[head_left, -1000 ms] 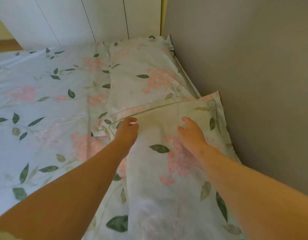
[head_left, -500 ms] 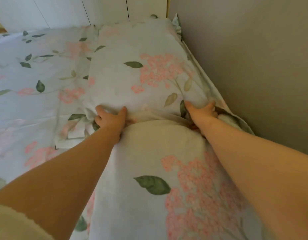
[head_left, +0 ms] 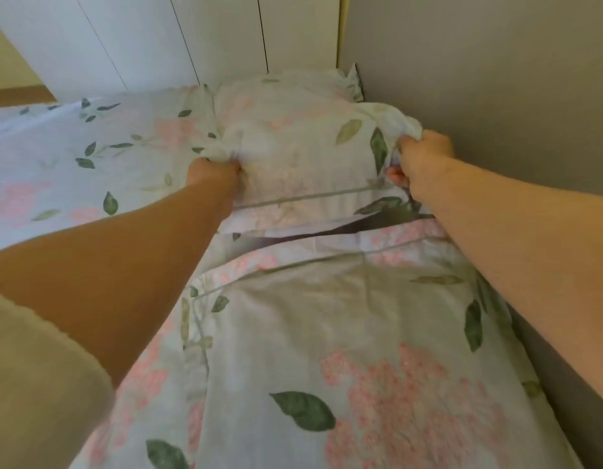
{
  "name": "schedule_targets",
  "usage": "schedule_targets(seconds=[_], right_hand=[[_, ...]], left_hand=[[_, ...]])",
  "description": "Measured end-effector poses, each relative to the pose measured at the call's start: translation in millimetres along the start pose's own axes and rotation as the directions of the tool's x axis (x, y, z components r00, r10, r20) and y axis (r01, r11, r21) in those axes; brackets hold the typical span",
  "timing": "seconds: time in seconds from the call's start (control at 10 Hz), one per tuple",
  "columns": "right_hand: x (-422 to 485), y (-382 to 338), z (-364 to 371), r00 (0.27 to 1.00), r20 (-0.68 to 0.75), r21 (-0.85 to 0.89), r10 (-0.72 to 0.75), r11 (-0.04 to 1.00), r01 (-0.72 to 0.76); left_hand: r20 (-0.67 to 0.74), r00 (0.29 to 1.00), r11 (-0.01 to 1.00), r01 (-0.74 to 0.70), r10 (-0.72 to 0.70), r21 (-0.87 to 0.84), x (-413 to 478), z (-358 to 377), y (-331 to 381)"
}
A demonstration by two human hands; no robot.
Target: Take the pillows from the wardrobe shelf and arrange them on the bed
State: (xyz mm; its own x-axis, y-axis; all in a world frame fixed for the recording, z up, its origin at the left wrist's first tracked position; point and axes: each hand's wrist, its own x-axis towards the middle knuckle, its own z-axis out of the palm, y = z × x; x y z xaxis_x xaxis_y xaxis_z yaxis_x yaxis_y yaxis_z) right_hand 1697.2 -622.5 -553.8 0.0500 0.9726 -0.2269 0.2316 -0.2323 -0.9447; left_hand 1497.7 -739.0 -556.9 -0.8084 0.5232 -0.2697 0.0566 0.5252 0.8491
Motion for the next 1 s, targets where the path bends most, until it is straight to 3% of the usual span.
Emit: schedule_targets(seconds=[0.1,0.2,0.3,0.4,0.5,0.6,0.7,0.8,0.9,1.0], right_hand=[[3,-14,-4,0.994,-0.057,-0.043,-0.088,0.995,0.086],[-7,25,-18,0.998,-0.034,-0.538,0.049,0.841,-0.06],[-42,64,-25,0.969,-0.082,-0.77,0.233,0.602,-0.21],[-59,83,-20,0.989,0.022,-0.847,-0.143,0.522,0.094],[-64,93,-9,0.959,0.24,-0.828,-0.152,0.484,0.284],[-70,107,-6,0.93,0.361,-0.879,0.075,0.362,0.312],[-85,112,-14,0.926,0.354,-0.9,0.127,0.316,0.301],[-112,109,-25,0.937,0.341,-0.891,0.077,0.344,0.296],[-145,97,-38,0.937,0.328,-0.854,0.117,0.46,0.242],[-183,79,-49,0.943,0.282,-0.76,0.175,0.641,0.109]], left_hand=[[-0.044,0.995,0.978,-0.098,0.092,-0.184,1,-3,10],[0.122,0.992,0.971,-0.046,0.018,0.234,-7,5,-35],[0.015,0.994,0.803,0.076,-0.105,0.591,-26,10,-86],[0.057,0.956,0.779,-0.268,0.287,0.566,-51,18,-94],[0.463,0.788,0.579,-0.614,0.405,0.537,-66,31,-100],[0.603,0.787,0.49,-0.579,0.127,0.652,-68,35,-113],[0.542,0.836,0.553,-0.493,0.088,0.671,-79,33,-117],[0.506,0.85,0.616,-0.478,0.146,0.626,-98,22,-112],[0.491,0.851,0.74,-0.452,0.189,0.499,-122,-1,-104],[0.489,0.846,0.842,-0.413,0.213,0.347,-159,-29,-93]])
